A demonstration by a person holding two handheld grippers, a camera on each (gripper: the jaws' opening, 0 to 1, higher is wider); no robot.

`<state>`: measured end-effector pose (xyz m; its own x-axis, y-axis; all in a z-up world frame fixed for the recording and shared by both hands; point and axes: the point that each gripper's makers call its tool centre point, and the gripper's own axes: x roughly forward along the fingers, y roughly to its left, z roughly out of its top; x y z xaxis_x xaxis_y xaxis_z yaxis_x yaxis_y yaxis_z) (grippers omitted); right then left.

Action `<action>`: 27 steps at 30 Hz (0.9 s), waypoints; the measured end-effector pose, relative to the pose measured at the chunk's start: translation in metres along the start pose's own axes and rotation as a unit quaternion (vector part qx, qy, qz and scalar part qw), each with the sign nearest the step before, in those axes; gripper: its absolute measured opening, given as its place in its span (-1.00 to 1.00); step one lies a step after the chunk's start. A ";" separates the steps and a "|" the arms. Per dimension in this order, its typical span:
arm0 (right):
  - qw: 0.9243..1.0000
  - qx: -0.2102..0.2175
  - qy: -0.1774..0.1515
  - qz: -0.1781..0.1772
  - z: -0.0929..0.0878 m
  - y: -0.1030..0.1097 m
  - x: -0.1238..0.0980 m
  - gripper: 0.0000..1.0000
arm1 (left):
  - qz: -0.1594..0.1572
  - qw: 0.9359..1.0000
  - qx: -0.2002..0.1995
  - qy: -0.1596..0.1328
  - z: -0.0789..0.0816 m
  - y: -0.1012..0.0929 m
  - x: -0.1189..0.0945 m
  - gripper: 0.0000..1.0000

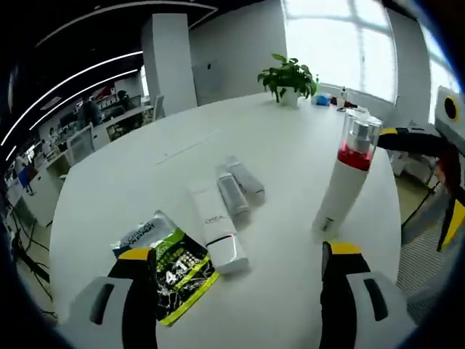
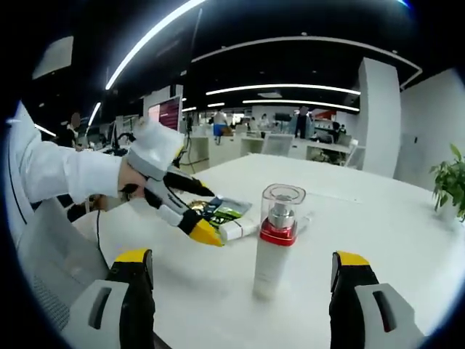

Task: Arrange the skincare products in the storage area until every visible bottle or jar stands upright without overlapping.

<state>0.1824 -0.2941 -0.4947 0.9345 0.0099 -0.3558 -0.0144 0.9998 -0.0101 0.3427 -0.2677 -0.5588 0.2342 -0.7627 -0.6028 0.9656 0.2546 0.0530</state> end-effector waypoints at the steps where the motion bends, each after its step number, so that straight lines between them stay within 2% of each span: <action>1: 1.000 0.000 0.001 0.000 0.000 0.000 0.000 0.99 | 0.000 1.000 -0.002 0.009 -0.002 0.004 0.006 0.76; 4: 1.000 0.002 -0.002 -0.002 0.001 -0.002 0.000 0.99 | 0.005 1.000 -0.005 0.023 -0.004 0.014 0.017 0.72; 6: 1.000 0.008 -0.005 -0.001 0.002 -0.003 0.000 0.99 | 0.007 0.999 -0.009 0.033 -0.008 0.015 0.016 0.63; 11: 1.000 0.012 -0.007 -0.002 0.003 -0.005 0.000 0.99 | 0.005 0.998 -0.018 0.052 -0.010 0.025 0.034 0.51; 14: 1.000 0.011 -0.004 0.001 0.002 -0.004 0.001 0.98 | -0.001 0.998 -0.018 0.066 -0.014 0.023 0.039 0.33; 18: 1.000 0.013 -0.005 -0.004 0.003 -0.007 0.001 0.98 | -0.007 0.996 -0.031 0.086 -0.020 0.025 0.051 0.25; 27: 1.000 0.020 -0.002 -0.003 0.001 -0.008 0.002 0.95 | -0.015 0.995 -0.022 0.093 -0.020 0.019 0.061 -0.08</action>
<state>0.1845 -0.3025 -0.4939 0.9360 0.0038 -0.3520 0.0051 0.9997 0.0244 0.3734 -0.2970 -0.6103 0.1765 -0.6477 -0.7411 0.9648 0.2628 0.0001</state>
